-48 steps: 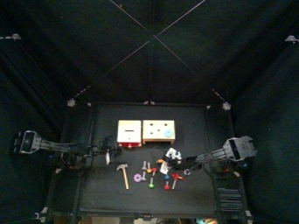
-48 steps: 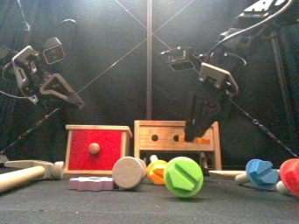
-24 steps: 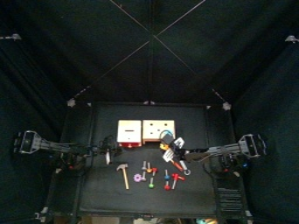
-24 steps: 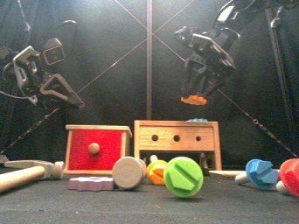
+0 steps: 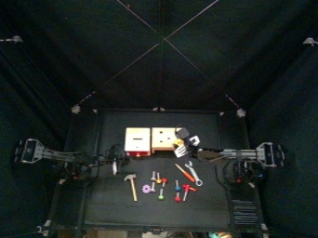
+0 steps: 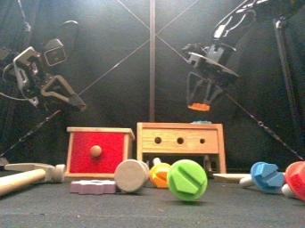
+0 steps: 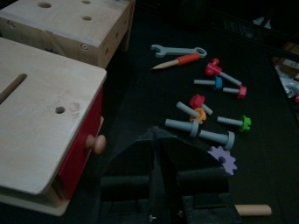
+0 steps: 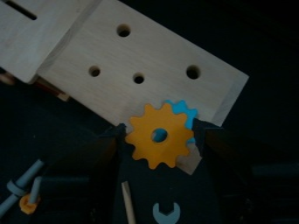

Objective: Place orange gear onto blue gear

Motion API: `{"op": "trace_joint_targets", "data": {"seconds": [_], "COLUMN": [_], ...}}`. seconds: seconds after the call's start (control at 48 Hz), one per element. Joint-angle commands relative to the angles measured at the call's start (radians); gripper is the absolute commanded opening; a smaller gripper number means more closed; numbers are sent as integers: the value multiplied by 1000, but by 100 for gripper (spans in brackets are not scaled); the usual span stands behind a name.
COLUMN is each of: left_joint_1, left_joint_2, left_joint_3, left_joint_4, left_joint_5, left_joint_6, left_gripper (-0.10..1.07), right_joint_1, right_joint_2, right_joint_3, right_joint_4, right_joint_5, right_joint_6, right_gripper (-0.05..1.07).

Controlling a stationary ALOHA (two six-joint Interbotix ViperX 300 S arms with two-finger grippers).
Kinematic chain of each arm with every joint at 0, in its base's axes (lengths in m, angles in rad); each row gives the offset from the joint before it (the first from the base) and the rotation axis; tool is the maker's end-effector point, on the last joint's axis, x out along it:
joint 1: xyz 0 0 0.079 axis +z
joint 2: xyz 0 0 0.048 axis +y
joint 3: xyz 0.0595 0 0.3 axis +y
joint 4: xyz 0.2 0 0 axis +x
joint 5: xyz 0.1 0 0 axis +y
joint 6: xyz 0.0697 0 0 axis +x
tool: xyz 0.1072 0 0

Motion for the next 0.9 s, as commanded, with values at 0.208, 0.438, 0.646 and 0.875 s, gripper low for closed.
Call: {"op": "trace_joint_targets", "data": {"seconds": [0.208, 0.438, 0.646, 0.875], "left_joint_1": [0, 2, 2, 2], "left_joint_2": [0, 0, 0, 0], "left_joint_3": [-25, -23, -20, -20], "left_joint_4": [2, 2, 0, 0], "left_joint_5": [-6, -6, -6, -6], "left_joint_6": [3, 5, 5, 5], "left_gripper": [46, 46, 46, 46], "right_joint_1": [-38, -51, -54, -55], "right_joint_2": [0, 32, 48, 48], "right_joint_3": [-6, -3, -2, -2], "right_joint_4": [8, 23, 23, 20], "right_joint_5": [-5, -6, -23, -26], "right_joint_6": [-2, -2, -2, -2], "right_gripper": [64, 64, 64, 64]}}
